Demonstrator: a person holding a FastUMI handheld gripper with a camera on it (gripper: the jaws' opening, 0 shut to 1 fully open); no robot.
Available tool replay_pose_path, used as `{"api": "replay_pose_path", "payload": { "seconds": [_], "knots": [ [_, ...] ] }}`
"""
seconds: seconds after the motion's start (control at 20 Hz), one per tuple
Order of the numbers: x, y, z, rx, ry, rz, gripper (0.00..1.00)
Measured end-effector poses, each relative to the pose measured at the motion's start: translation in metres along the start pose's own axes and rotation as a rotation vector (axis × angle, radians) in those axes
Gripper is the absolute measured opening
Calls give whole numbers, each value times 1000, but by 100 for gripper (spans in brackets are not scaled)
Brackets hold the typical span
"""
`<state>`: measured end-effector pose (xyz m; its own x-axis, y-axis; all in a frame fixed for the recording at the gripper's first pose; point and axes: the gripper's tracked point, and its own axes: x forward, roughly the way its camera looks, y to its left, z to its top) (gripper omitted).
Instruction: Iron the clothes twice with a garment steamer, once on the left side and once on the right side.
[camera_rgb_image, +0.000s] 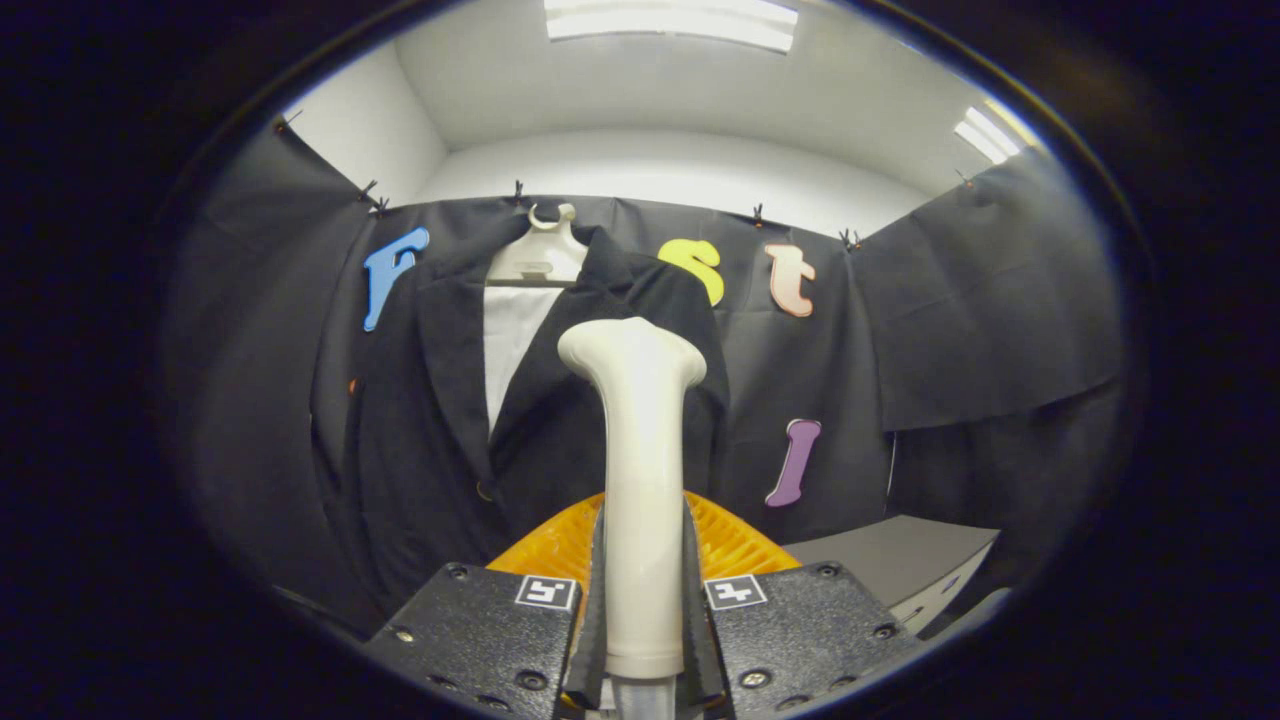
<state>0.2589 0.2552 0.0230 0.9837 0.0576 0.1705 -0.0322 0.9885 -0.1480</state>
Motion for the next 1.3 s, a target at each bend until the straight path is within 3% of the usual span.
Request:
{"api": "replay_pose_path", "payload": {
  "seconds": [1.3],
  "knots": [
    [-93, 3, -213, -99, 323, 0, 33]
  ]
}}
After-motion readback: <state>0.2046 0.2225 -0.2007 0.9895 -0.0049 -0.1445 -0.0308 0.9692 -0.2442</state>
